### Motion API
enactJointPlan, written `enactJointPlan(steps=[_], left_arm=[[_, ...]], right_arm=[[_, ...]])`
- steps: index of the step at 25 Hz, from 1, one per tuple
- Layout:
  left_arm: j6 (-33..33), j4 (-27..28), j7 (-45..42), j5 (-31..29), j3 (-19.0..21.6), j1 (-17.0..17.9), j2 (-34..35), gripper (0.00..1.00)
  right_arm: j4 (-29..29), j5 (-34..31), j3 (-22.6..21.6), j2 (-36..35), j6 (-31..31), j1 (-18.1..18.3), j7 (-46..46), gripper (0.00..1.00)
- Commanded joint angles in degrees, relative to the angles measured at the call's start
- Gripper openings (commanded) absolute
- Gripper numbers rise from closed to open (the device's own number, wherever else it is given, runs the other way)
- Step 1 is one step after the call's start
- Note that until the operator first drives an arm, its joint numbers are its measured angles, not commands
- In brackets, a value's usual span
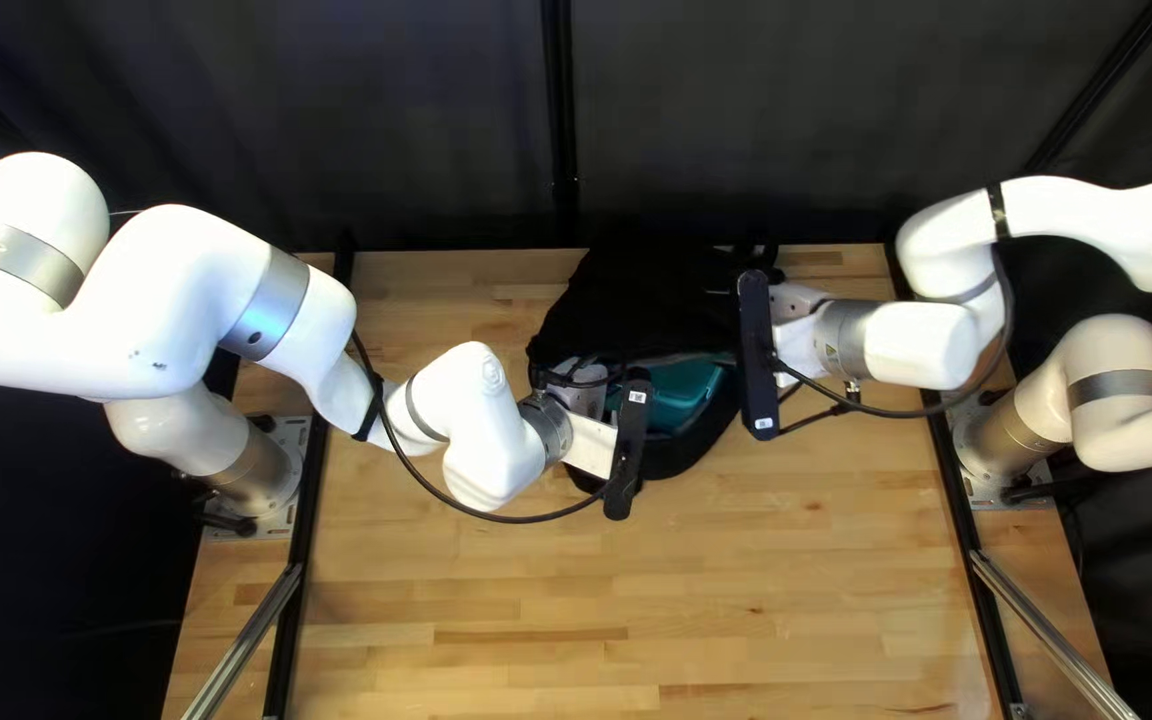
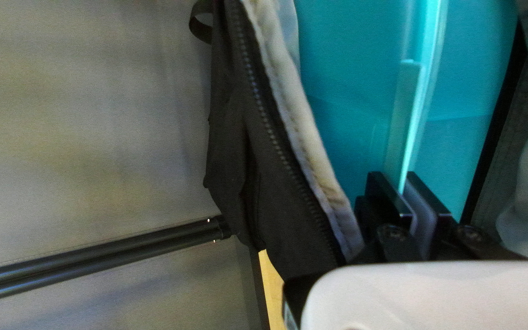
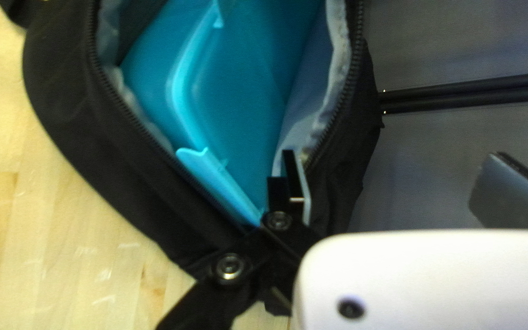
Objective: Remove a lunch box from a kids backpack
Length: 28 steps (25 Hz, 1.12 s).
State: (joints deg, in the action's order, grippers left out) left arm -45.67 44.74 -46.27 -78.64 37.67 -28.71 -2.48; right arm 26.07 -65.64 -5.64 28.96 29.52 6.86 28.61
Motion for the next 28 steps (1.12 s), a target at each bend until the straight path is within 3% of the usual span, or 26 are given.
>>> enactJointPlan(steps=[1,9,18,28], left_arm=[[-0.3,0.5,1.0,0.8,0.1,0.1,-0.1,0.00],[-1.9,3.5,6.0,4.9,0.9,0.8,-0.2,0.00],[-5.1,7.5,17.2,17.9,2.3,2.1,2.3,0.00],[-9.0,12.2,25.8,28.1,3.5,3.5,3.5,0.00]], right_arm=[[-1.7,3.6,-2.1,1.7,2.7,-2.6,0.3,1.00],[-3.3,3.4,-3.6,-0.2,0.8,-3.0,4.9,1.00],[-4.0,2.7,-3.0,0.2,-0.2,-2.6,5.1,1.00],[-4.6,3.4,-2.9,1.5,0.5,-2.8,4.6,1.00]])
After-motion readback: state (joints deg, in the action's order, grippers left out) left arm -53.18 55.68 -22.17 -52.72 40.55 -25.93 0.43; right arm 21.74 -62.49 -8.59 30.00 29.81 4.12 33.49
